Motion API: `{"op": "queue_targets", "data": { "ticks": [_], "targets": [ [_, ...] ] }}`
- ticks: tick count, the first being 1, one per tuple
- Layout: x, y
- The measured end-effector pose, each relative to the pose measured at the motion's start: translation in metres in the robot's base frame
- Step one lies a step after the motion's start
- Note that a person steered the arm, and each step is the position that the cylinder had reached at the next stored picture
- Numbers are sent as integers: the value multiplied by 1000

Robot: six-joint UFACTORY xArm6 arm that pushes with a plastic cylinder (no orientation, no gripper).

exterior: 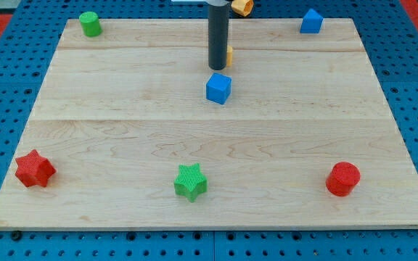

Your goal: Move the yellow heart diagonally to the bottom right of the green circle

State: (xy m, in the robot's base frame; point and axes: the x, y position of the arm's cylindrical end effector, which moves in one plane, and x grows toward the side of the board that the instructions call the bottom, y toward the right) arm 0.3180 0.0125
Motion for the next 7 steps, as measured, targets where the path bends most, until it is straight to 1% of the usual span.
{"op": "queue_targets", "data": {
  "ticks": [1, 2, 3, 4, 5, 7],
  "targets": [
    [-14, 63],
    [-18, 122],
    [-36, 111],
    [-46, 80],
    [-53, 67],
    [-55, -31]
  ]
}}
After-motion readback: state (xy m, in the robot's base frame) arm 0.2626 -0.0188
